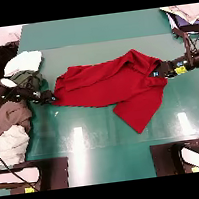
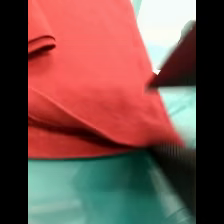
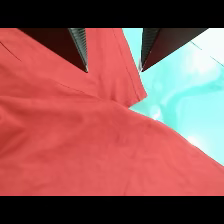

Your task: Fold the shirts.

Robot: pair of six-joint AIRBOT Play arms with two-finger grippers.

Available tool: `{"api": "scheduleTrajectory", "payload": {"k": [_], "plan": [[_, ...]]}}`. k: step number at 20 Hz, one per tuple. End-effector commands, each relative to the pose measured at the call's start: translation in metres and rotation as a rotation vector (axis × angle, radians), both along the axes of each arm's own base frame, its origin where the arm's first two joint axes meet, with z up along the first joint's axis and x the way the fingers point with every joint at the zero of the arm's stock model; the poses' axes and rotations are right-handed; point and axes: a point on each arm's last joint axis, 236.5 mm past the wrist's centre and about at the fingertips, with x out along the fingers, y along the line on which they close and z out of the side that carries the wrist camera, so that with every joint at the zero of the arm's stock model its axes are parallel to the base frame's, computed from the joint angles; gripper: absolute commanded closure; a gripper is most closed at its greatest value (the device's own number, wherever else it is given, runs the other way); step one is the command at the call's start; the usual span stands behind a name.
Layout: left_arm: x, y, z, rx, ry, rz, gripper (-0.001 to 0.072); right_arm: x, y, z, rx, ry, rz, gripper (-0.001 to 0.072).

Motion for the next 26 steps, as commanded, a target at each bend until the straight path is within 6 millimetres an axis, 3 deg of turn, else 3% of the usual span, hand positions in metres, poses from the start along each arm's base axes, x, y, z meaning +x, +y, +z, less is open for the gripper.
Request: {"api": "scheduleTrajectory", "payload": {"k": [1, 4, 8, 11, 14, 21, 23, 24, 25, 26], "plan": [[-0.002, -0.012, 0.004, -0.015, 0.007, -0.034, 0.0679, -0.009, -0.014, -0.008, -0.047, 0.04, -0.004, 0.0335], [0.004, -0.014, 0.023, -0.024, -0.016, -0.062, 0.0683, -0.019, -0.049, -0.026, -0.078, 0.117, -0.1, 0.0335], [0.026, -0.012, 0.069, -0.006, -0.156, -0.059, 0.0683, -0.058, -0.094, -0.086, -0.024, 0.262, -0.345, 0.0335], [0.028, -0.012, 0.081, -0.005, -0.188, -0.057, 0.0683, -0.082, -0.113, -0.127, 0.002, 0.315, -0.504, 0.0336], [0.027, -0.012, 0.081, -0.011, -0.17, -0.036, 0.0683, -0.093, -0.108, -0.155, 0.024, 0.356, -0.531, 0.0335], [0.032, -0.011, 0.081, -0.007, -0.181, -0.015, 0.0682, -0.062, -0.075, -0.18, 0.057, 0.36, -0.442, 0.0343], [0.031, -0.011, 0.081, -0.009, -0.174, -0.008, 0.0682, -0.056, -0.069, -0.182, 0.046, 0.36, -0.407, 0.0432], [0.031, -0.011, 0.081, -0.01, -0.171, -0.004, 0.0682, -0.054, -0.067, -0.182, 0.041, 0.354, -0.396, 0.0532], [0.03, -0.011, 0.081, -0.011, -0.169, -0.006, 0.0683, -0.052, -0.065, -0.18, 0.035, 0.342, -0.377, 0.069], [0.029, -0.012, 0.083, -0.012, -0.165, -0.01, 0.0683, -0.05, -0.063, -0.175, 0.031, 0.321, -0.369, 0.0696]]}}
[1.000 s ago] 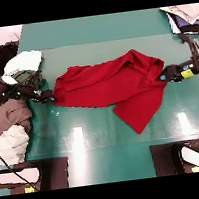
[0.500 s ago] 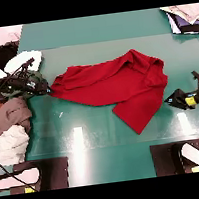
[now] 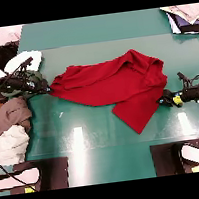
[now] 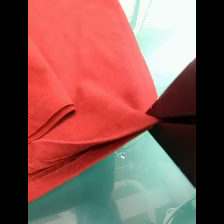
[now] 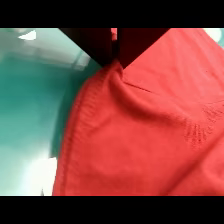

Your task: Fold the shirts.

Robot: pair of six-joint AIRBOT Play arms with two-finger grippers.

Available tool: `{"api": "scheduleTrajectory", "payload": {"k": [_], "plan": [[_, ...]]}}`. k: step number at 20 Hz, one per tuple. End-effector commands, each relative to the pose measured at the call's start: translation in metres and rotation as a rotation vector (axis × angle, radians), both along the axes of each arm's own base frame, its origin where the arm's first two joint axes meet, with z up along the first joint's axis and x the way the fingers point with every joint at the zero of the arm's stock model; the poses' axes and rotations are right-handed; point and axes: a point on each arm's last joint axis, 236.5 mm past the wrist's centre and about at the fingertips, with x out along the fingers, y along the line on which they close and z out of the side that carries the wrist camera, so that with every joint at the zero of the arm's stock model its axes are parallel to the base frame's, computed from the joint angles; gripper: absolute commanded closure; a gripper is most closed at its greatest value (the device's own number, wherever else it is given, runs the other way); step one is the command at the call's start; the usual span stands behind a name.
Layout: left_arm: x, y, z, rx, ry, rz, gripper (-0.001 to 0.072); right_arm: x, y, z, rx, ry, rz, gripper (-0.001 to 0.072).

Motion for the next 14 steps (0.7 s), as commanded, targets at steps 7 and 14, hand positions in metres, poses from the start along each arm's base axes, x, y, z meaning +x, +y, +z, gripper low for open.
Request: {"api": "scheduleTrajectory", "payload": {"k": [7, 14], "plan": [[0.043, 0.006, 0.198, 0.005, -0.433, 0.094, 0.0683, 0.098, -0.013, 0.229, -0.171, -0.657, -0.009, 0.0697], [-0.08, -0.008, 0.5, 0.057, -1.208, 0.092, 0.0683, 0.038, 0.003, 0.546, -0.455, -1.412, -0.027, 0.0697]]}}
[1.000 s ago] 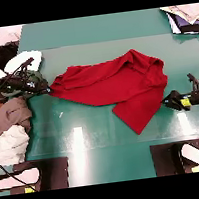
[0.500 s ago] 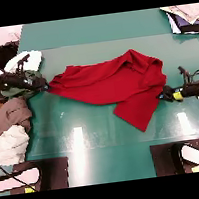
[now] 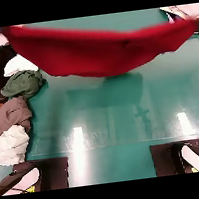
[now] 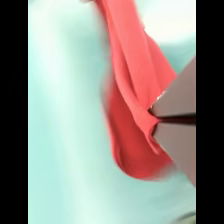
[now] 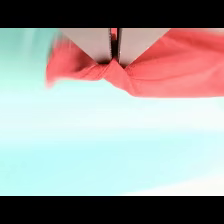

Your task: Fold the shirts.

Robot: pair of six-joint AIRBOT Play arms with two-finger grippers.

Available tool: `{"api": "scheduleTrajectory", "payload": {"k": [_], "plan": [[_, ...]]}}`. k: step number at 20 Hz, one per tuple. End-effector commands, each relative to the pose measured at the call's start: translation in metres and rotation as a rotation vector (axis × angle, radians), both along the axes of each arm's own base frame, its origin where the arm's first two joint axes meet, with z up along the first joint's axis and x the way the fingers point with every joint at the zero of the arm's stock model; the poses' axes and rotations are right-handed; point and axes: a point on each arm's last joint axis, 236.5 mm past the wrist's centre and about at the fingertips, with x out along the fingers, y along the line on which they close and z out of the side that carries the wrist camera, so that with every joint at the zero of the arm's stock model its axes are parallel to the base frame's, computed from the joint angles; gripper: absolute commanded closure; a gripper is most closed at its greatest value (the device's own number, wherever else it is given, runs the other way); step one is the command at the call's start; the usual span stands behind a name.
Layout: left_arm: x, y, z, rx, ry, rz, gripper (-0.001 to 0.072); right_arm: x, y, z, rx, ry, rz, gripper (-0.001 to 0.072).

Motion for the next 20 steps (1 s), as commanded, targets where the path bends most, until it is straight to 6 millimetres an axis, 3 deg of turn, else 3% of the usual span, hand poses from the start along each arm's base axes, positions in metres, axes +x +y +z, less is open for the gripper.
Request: {"api": "scheduleTrajectory", "payload": {"k": [1, 4, 7, 9, 11, 13, 14, 17, 20], "plan": [[-0.1, -0.011, 0.128, 0.029, -0.364, 0.011, 0.0683, -0.068, 0.023, 0.136, -0.122, -0.339, -0.017, 0.0697], [-0.178, -0.017, 0.178, 0.024, -0.566, 0.028, 0.0683, -0.122, 0.022, 0.185, -0.222, -0.466, -0.117, 0.0697], [-0.236, -0.023, 0.201, 0.003, -0.681, 0.035, 0.0683, -0.161, 0.006, 0.2, -0.315, -0.468, -0.246, 0.0697], [-0.243, -0.025, 0.196, 0.01, -0.663, 0.026, 0.0683, -0.17, -0.004, 0.195, -0.353, -0.409, -0.29, 0.0698], [-0.218, -0.022, 0.173, -0.013, -0.561, 0.03, 0.0683, -0.157, -0.009, 0.177, -0.367, -0.302, -0.274, 0.0699], [-0.171, -0.019, 0.126, -0.019, -0.384, 0.024, 0.0684, -0.124, -0.019, 0.136, -0.349, -0.118, -0.23, 0.0699], [-0.143, -0.017, 0.091, -0.014, -0.258, 0.013, 0.0684, -0.105, -0.025, 0.107, -0.334, -0.004, -0.201, 0.0699], [-0.073, -0.013, -0.028, -0.018, 0.128, -0.019, 0.0683, -0.054, -0.045, -0.005, -0.262, 0.381, -0.115, 0.0699], [-0.025, -0.007, -0.153, -0.06, 0.474, -0.024, 0.0683, -0.02, -0.053, -0.103, -0.184, 0.678, -0.032, 0.0699]]}}
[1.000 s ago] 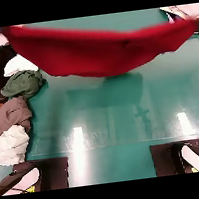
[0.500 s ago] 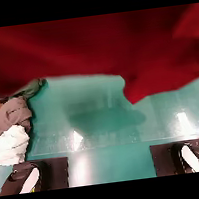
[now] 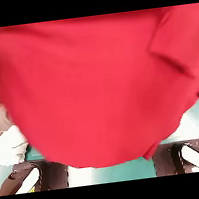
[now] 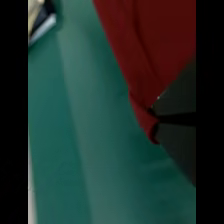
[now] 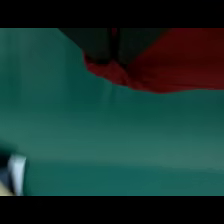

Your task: Fold the shirts.

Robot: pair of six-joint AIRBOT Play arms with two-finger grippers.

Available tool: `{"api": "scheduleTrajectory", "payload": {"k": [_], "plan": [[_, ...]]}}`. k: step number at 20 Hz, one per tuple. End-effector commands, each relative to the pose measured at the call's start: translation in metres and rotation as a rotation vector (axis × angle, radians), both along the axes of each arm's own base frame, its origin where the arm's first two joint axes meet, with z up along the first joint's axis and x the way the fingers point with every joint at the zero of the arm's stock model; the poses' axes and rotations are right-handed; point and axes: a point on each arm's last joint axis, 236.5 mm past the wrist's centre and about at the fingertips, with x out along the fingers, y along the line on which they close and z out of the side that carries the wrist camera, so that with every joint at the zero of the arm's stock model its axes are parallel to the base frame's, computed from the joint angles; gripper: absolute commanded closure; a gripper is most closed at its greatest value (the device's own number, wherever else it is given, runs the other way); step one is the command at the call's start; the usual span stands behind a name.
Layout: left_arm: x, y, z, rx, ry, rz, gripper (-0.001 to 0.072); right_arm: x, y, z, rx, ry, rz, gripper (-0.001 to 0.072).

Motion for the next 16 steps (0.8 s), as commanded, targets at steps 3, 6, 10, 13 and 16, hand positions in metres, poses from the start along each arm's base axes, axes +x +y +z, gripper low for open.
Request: {"api": "scheduleTrajectory", "payload": {"k": [3, 6, 10, 13, 16], "plan": [[0.058, 0.008, -0.21, -0.071, 0.538, 0.009, 0.0682, 0.042, 0.002, -0.166, 0.144, 0.496, 0.06, 0.0699], [0.097, 0.016, -0.276, -0.08, 0.602, 0.032, 0.0682, 0.077, 0.007, -0.233, 0.159, 0.581, 0.06, 0.0699], [0.163, 0.021, -0.3, -0.172, 0.459, 0.106, 0.0682, 0.148, 0.014, -0.276, 0.15, 0.448, 0.034, 0.0699], [0.202, 0.036, -0.293, -0.209, 0.325, 0.208, 0.0682, 0.197, 0.022, -0.273, 0.127, 0.274, 0.015, 0.0699], [0.216, 0.045, -0.288, -0.171, 0.249, 0.242, 0.0682, 0.227, 0.022, -0.26, 0.097, 0.137, -0.009, 0.0699]]}}
